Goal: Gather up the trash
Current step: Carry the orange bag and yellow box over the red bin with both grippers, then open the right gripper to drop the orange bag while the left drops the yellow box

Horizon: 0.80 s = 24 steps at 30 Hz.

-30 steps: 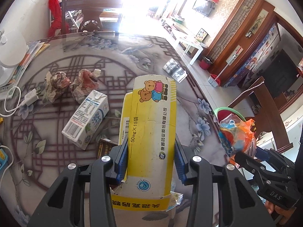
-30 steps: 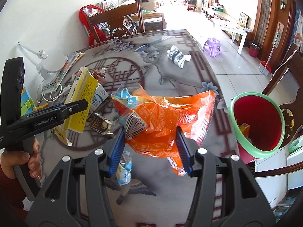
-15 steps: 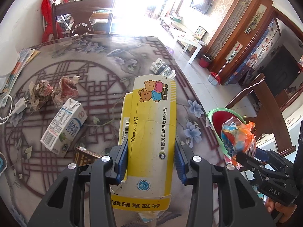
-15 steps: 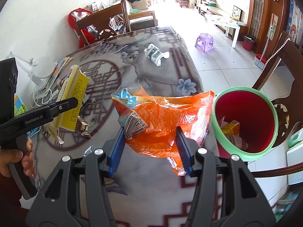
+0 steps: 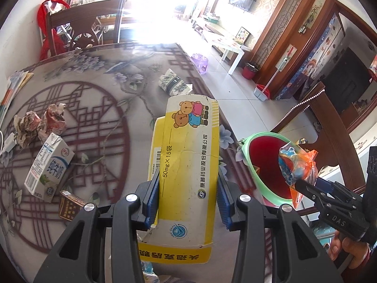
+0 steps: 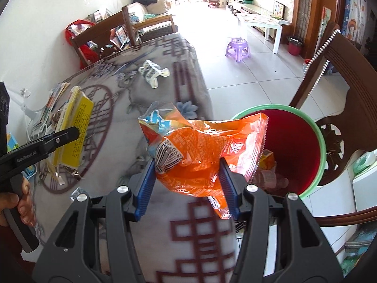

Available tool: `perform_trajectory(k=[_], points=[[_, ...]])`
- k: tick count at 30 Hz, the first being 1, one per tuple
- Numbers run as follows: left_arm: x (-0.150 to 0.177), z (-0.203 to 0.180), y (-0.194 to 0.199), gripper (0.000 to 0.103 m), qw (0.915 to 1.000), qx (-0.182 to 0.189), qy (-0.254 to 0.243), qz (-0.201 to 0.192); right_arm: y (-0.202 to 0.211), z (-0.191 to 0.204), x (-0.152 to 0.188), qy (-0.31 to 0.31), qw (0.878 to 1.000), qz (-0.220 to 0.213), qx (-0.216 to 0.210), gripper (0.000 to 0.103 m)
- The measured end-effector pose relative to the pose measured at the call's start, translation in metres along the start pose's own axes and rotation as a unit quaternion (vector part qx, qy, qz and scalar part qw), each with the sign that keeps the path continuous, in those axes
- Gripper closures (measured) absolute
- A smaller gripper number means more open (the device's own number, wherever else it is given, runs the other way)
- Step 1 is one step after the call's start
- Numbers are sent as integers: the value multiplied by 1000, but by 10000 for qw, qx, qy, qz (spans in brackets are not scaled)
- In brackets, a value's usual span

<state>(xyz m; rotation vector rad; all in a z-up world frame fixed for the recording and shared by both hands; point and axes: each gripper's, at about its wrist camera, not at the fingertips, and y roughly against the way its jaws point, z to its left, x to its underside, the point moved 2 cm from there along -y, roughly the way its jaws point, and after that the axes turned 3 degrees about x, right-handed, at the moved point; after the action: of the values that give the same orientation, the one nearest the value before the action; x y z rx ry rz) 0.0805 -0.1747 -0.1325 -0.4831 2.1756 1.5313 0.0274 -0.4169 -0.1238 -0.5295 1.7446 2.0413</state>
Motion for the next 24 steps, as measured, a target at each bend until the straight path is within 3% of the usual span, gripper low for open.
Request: perform_trajectory(k=[13, 24], points=[[-3, -37, -23, 64, 9992, -6, -333, 207, -16, -83, -6, -544, 9968, 59, 575, 52], [-7, -54, -31, 64, 9983, -80, -532, 239, -37, -106, -16, -638, 9954, 153, 703, 51]])
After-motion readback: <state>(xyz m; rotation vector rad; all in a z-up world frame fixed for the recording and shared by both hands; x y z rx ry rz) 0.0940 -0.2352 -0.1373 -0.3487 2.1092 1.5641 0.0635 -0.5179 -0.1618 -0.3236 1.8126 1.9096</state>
